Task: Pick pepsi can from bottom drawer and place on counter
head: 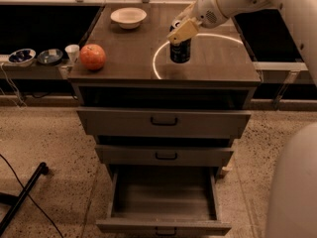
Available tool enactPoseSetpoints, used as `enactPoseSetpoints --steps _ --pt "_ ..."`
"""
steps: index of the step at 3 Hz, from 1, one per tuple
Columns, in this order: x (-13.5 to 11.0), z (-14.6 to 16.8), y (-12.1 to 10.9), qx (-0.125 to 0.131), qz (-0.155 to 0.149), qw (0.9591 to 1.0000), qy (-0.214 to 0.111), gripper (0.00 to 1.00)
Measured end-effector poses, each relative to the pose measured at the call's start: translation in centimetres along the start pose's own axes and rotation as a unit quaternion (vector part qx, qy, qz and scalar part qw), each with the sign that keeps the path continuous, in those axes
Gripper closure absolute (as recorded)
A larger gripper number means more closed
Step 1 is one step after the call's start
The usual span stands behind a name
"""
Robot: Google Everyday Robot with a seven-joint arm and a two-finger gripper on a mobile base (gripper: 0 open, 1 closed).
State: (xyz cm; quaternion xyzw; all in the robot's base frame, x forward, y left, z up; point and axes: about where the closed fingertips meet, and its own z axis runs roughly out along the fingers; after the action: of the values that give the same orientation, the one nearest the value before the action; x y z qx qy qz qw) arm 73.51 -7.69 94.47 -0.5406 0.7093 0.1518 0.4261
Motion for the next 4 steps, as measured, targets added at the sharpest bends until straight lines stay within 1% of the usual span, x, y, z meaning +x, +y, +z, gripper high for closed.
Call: enactPoseSetpoints --steps 1,2,4 --pt "2.0 0.5 -0.9 -0.011 0.036 0.999 0.023 1.0" --pt "3.1 1.1 -0.9 -0.034 0.045 0.9978 0.036 0.84" --pt "3.2 1.1 -0.9 -0.036 0.045 0.9977 0.037 0.37"
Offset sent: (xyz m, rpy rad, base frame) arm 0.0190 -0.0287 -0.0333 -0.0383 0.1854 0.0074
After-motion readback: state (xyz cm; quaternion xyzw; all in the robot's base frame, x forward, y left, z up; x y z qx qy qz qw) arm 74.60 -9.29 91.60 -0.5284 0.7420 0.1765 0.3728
